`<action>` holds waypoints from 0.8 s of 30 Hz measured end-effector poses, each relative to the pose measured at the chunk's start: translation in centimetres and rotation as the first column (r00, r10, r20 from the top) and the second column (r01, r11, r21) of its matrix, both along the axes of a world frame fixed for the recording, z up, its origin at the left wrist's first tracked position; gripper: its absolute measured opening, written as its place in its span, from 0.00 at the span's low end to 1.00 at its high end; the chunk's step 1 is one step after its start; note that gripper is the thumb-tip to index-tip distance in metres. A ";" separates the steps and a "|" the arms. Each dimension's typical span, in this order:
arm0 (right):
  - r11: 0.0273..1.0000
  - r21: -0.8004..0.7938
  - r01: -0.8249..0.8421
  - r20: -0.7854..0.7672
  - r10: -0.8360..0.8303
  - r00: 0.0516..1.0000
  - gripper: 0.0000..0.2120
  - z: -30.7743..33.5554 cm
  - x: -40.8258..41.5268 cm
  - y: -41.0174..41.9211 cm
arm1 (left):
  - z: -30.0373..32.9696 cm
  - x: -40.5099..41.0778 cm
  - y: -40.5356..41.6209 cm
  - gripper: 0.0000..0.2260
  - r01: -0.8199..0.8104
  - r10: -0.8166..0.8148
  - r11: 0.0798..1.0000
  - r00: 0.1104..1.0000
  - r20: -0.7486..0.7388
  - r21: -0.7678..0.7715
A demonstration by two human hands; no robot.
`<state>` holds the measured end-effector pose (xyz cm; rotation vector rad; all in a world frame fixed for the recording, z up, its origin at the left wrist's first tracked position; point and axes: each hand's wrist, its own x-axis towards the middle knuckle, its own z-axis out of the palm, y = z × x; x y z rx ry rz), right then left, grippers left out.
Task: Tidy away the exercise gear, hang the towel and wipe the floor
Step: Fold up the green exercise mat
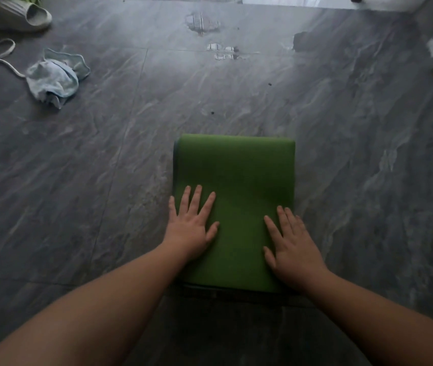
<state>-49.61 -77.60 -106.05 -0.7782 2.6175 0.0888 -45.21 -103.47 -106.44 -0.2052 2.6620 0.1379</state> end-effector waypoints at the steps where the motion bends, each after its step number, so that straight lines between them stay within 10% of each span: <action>1: 1.000 0.002 0.004 -0.018 -0.004 1.000 0.35 0.3 -0.4 -0.5 | 0.2 -0.2 0.0 0.33 -0.020 0.020 1.000 1.000 -0.010 0.002; 9: 0.991 -0.089 0.097 -0.062 -0.102 0.993 0.37 5.0 -12.3 -6.7 | 4.3 -10.0 -2.7 0.33 -0.129 0.128 0.992 0.978 -0.162 0.005; 24: 0.986 0.040 0.165 0.208 -0.169 0.963 0.41 0.0 -17.5 -8.4 | 1.1 -16.1 -4.7 0.28 -0.102 0.081 0.988 0.982 0.168 0.117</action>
